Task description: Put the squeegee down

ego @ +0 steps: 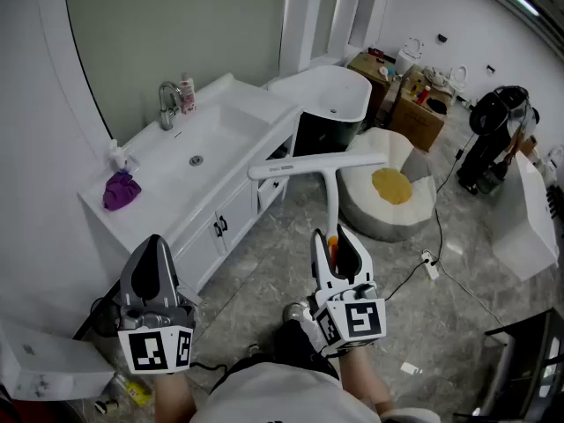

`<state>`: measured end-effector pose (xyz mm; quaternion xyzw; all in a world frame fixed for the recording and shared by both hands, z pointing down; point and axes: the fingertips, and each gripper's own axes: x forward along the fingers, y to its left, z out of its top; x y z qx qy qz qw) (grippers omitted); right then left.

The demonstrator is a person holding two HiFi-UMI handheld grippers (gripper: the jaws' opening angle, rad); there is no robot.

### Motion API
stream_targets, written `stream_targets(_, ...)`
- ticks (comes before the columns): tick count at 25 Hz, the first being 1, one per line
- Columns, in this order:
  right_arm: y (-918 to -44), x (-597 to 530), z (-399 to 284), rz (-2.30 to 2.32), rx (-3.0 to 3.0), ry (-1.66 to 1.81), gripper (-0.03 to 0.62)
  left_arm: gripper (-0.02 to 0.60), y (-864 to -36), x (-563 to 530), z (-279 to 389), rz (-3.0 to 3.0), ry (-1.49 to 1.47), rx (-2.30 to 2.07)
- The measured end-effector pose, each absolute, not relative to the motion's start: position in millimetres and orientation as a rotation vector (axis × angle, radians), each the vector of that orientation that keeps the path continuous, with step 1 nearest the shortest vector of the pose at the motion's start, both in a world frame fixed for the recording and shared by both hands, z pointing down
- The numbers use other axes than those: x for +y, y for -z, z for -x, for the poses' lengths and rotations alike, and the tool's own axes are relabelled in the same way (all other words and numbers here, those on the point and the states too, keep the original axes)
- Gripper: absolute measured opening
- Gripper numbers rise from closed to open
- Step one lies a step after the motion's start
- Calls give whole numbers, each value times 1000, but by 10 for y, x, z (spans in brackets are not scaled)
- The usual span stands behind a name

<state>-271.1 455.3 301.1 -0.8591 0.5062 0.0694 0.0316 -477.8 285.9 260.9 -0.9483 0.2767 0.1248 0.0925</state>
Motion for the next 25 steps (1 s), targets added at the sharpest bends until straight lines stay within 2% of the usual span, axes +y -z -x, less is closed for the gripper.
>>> stream_targets(15,-3015,4373,2471,2653,1539,-186,129,8,-2641,2662,4602,2827,-377,848)
stream_targets(25,-3029,4034,1839,2639,1593,-162,130,9,-2617,2372,4002,2828,-384,886)
